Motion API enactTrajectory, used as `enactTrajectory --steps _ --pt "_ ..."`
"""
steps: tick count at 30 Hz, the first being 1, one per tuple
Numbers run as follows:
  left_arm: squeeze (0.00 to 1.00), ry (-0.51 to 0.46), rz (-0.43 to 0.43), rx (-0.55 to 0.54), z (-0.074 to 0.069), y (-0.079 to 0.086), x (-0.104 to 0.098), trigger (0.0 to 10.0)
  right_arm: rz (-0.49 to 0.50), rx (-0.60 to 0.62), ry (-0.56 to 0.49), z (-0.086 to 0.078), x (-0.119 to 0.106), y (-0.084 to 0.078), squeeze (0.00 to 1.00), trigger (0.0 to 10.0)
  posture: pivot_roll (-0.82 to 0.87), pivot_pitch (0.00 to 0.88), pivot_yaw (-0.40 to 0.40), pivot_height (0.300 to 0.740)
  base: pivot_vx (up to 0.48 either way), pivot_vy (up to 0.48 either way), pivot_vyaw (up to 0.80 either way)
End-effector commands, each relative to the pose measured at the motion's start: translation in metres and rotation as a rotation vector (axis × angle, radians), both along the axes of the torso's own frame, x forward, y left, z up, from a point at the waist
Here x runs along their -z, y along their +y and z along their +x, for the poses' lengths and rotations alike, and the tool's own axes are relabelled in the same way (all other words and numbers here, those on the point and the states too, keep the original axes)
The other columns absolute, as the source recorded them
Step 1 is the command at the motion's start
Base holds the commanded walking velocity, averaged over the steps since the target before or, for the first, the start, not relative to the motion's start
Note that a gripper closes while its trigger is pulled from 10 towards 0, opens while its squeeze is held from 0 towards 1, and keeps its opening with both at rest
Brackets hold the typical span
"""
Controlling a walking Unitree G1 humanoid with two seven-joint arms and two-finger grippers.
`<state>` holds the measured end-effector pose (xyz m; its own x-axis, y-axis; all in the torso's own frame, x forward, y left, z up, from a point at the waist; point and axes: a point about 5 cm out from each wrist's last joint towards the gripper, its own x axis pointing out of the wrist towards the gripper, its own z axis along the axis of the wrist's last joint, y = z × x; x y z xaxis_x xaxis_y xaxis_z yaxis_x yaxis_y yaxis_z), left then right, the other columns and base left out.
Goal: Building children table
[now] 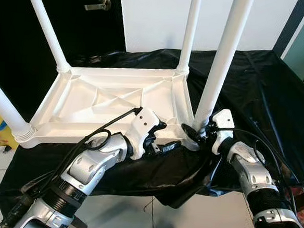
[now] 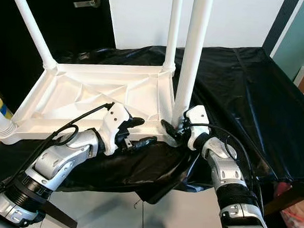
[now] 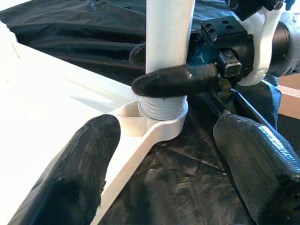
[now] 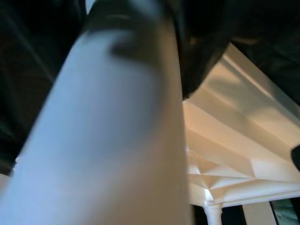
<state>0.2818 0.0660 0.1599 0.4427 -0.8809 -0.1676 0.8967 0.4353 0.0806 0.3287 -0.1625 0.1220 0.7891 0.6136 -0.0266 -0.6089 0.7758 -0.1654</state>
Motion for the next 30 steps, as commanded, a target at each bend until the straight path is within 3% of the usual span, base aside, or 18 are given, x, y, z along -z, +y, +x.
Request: enactTrajectory --steps 1,6,7,12,17,25,30 --pt "0.0 0.02 -0.002 0.142 -0.006 0.0 0.001 10.0 -0.02 -0.004 0.029 -0.002 0.009 0.002 0.0 0.0 -0.08 0.0 0.036 0.74 0.0 0.0 0.0" --pt "0.0 0.02 -0.003 0.142 -0.007 0.0 0.001 10.0 -0.013 0.047 0.036 -0.003 0.013 -0.003 0.0 0.0 -0.09 0.0 0.033 0.74 0.0 0.0 0.0" --pt "0.0 0.02 -0.005 0.142 -0.006 0.0 0.001 10.0 0.004 0.073 0.034 -0.002 0.013 -0.003 0.0 10.0 -0.09 0.0 0.035 0.74 0.0 0.0 0.0" --pt "0.0 0.02 -0.01 0.143 -0.005 -0.001 0.001 10.0 0.029 0.148 0.027 -0.001 0.014 -0.003 0.0 10.0 -0.1 0.0 0.034 0.74 0.0 0.0 0.0" --pt "0.0 0.025 -0.02 0.155 -0.007 -0.005 0.002 10.0 0.078 0.316 0.016 0.0 0.013 -0.001 0.0 10.0 -0.11 0.0 0.036 0.74 0.0 0.0 0.0" --pt "0.0 0.029 -0.028 0.159 -0.008 -0.007 0.003 10.0 0.165 0.506 0.017 -0.007 0.016 0.009 0.0 10.0 -0.11 0.0 0.03 0.74 0.0 0.0 0.0" --pt "0.0 0.023 -0.034 0.151 -0.007 -0.006 0.001 10.0 0.209 0.696 0.009 -0.015 0.019 0.02 0.0 10.0 -0.1 0.0 0.021 0.74 0.0 0.0 0.0"
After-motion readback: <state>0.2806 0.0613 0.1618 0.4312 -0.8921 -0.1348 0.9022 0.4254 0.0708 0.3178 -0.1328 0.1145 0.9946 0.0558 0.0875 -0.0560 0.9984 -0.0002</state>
